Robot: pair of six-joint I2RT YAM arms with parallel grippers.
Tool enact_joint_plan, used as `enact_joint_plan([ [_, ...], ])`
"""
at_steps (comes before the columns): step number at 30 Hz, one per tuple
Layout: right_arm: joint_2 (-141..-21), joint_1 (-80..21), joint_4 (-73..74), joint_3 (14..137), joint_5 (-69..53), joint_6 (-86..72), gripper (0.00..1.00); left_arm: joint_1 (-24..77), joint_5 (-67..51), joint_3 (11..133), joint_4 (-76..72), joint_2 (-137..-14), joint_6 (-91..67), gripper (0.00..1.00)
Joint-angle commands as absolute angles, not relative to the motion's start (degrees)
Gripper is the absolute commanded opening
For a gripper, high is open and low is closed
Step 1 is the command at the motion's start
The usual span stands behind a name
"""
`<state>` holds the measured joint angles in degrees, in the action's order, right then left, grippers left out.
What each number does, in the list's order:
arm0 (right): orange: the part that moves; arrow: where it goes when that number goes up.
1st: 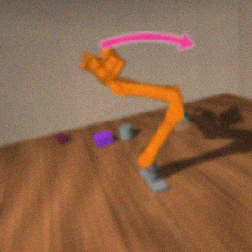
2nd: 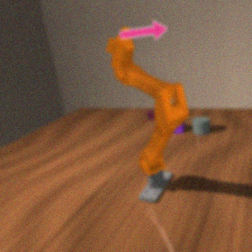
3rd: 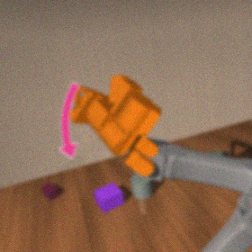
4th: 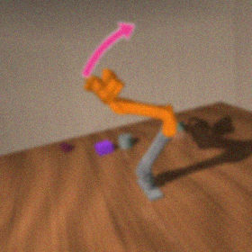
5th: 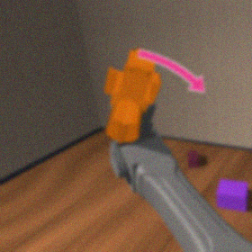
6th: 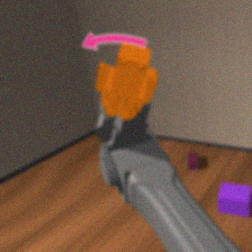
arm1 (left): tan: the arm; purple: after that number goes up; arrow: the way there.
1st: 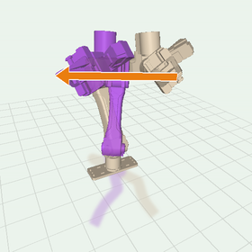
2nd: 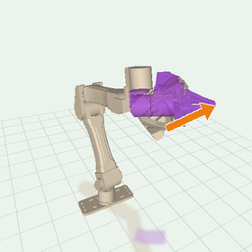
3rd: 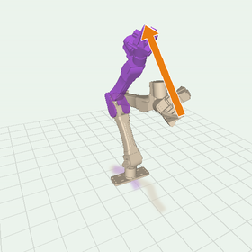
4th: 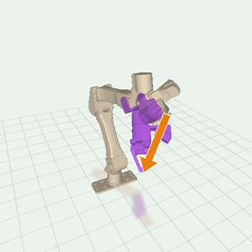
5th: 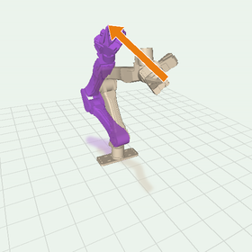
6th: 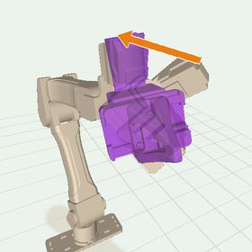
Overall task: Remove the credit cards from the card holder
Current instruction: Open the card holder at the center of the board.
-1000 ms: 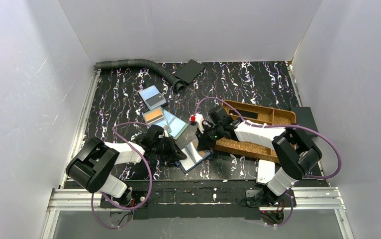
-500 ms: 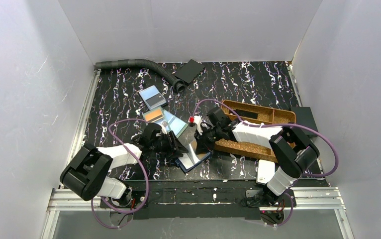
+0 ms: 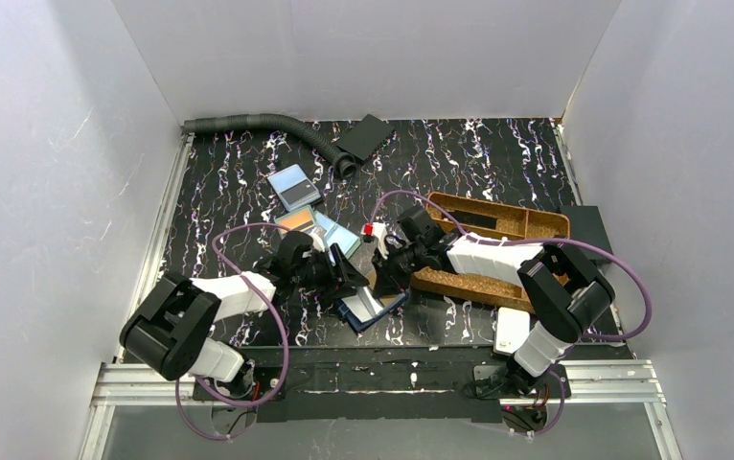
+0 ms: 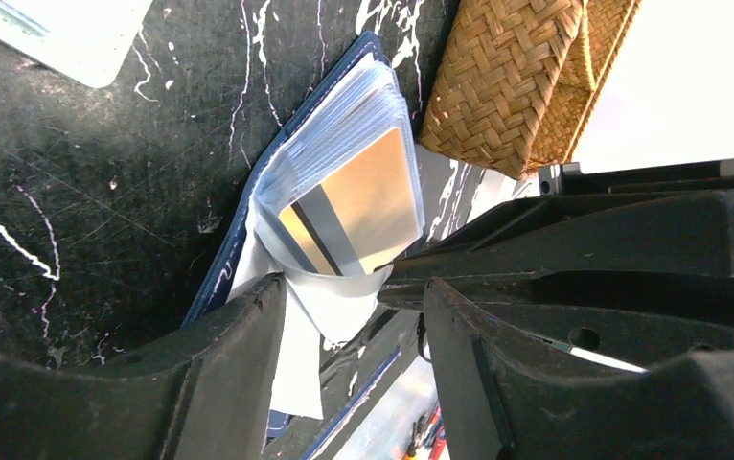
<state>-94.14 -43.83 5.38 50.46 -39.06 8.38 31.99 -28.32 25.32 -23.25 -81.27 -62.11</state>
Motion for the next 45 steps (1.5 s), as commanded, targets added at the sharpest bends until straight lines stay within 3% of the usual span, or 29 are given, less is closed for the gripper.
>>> enact_joint_plan([
  [1,-94.72,-44.45,3.21,50.44,-41.67,7.72,0.20,31.77,-29.59,27.43,-24.50,-83.49,-63.19,0.54],
  [5,-94.41,-44.48,3.16,50.36,-42.29,7.85,0.20,31.77,-29.45,27.60,-24.39,-85.43,-64.17,0.52],
  [12,-93.68,-44.47,4.96,51.07,-44.20,10.32,0.26,31.62,-29.40,26.16,-24.44,-86.54,-64.15,0.28],
  [17,-92.60,-43.70,10.16,52.91,-46.66,16.07,0.34,30.58,-29.68,24.15,-24.37,-85.68,-63.24,0.19],
  [33,-92.27,-38.61,7.31,52.20,-40.39,11.92,0.41,29.37,-31.25,22.23,-23.93,-85.27,-59.79,0.29],
  [45,-92.02,-37.44,6.53,51.87,-39.34,10.75,0.46,29.27,-31.86,22.26,-23.73,-85.47,-58.02,0.29],
])
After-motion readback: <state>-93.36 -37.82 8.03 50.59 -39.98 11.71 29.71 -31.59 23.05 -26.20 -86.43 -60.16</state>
